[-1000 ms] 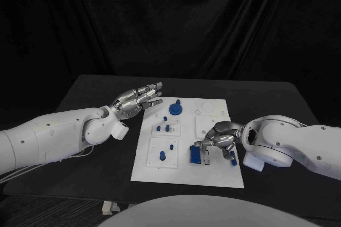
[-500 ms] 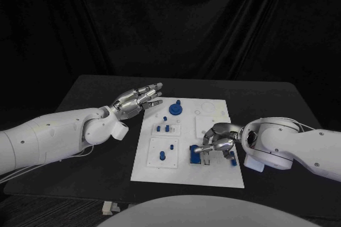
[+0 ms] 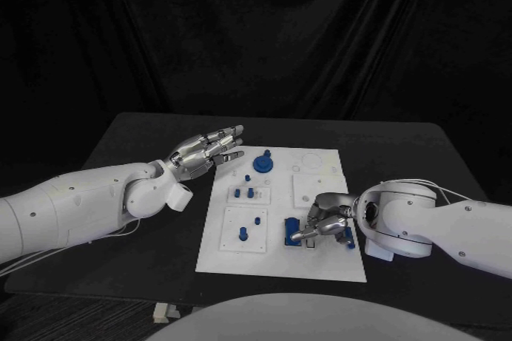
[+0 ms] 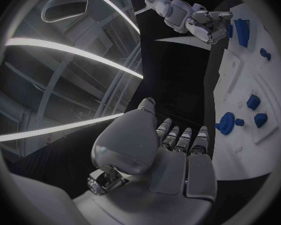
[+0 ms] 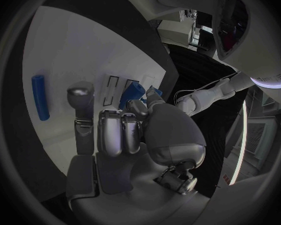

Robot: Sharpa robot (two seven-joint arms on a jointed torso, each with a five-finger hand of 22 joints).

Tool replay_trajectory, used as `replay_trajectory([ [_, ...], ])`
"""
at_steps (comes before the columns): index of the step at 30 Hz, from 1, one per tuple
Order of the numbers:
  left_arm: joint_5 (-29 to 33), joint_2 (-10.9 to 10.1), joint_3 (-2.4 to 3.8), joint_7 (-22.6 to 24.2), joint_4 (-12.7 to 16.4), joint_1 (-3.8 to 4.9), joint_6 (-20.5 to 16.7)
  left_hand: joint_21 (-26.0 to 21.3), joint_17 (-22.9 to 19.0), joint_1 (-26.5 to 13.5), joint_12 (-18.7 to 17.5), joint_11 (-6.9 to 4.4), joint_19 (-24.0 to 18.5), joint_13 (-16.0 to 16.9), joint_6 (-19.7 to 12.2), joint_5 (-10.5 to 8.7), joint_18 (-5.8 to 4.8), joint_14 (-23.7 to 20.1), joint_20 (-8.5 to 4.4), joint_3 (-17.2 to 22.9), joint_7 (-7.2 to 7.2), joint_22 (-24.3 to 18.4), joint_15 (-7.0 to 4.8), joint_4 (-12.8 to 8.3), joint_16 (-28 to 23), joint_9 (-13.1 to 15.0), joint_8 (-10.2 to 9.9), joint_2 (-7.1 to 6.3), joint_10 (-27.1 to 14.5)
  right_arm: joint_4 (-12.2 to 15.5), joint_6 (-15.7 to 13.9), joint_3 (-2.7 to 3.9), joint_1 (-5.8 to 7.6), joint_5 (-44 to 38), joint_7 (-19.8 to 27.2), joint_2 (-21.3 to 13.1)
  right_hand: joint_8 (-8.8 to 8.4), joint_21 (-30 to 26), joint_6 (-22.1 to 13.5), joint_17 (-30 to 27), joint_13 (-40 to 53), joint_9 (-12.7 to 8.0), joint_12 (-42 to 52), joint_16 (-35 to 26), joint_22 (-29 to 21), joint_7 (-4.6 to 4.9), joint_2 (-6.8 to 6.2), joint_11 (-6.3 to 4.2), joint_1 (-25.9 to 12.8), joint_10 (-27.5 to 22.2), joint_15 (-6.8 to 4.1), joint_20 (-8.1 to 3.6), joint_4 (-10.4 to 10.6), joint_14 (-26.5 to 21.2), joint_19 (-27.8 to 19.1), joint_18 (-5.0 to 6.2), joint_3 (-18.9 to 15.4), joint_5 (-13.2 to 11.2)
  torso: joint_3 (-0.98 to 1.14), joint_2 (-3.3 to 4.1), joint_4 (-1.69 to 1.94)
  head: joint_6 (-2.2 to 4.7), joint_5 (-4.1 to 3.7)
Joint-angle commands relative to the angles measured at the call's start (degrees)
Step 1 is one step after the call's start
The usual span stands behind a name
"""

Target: Assemble the parts on the task board

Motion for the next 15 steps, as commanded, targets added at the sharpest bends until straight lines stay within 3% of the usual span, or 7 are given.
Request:
replay_trajectory([
  [1, 0.15, 0.08, 0.06, 0.5, 0.07, -0.07, 0.9, 0.02, -0.09, 0.23, 0.25, -0.21, 0.09, 0.08, 0.09, 0.17, 0.7, 0.08, 0.49, 0.34, 0.33, 0.08, 0.28, -0.04, -0.21, 0.06, 0.2, 0.4, 0.12, -0.27, 1.17, 0.01, -0.34, -2.0, -1.56, 0.3, 0.01, -0.2, -0.35, 3.22, 15.09, 4.62, 0.15, 0.18, 4.03, -0.07, 0.04, -0.43, 0.9, 6.13, -0.54, -0.5, -0.11, 3.94, 0.07, 0.7, -0.27, -0.05, 0.01, 0.0, -0.03, -0.01, 0.09],
  [11, 0.15, 0.13, 0.06, 0.34, 0.07, -0.1, 1.18, 0.02, -0.09, 0.35, 0.3, 0.06, 0.09, 0.09, 0.1, 0.24, 0.7, 0.08, 0.54, 0.48, 0.33, 0.08, 0.31, -0.19, -0.21, 0.05, 0.2, 0.42, 0.13, -1.15, 0.14, 0.01, -0.79, -2.11, -1.85, 1.24, -0.62, -0.39, -1.29, 2.98, 15.09, 5.15, 0.15, 0.06, 4.03, -0.22, 1.1, -0.57, 2.92, 6.13, -0.68, -0.65, -1.21, 3.91, 0.12, 0.7, 0.44, 1.92, 0.0, 0.02, 0.01, -0.01, 0.06],
  [15, 0.15, 0.14, 0.06, 0.28, 0.06, -0.11, 1.28, 0.02, -0.09, 0.36, 0.3, 0.09, 0.09, 0.09, 0.1, 0.24, 0.7, 0.08, 0.54, 0.5, 0.33, 0.08, 0.31, -0.21, -0.21, 0.05, 0.2, 0.43, 0.13, -1.36, -0.27, 0.01, -0.89, -2.12, -1.89, 1.36, -2.69, -0.59, -3.79, 2.78, 15.09, 4.5, 0.15, -0.04, 4.03, -0.19, 1.87, -0.58, 4.32, 6.13, -0.68, -0.69, -2.06, 3.88, 0.14, 0.71, 1.07, 4.14, 0.01, 0.06, 0.02, -0.01, 0.01],
])
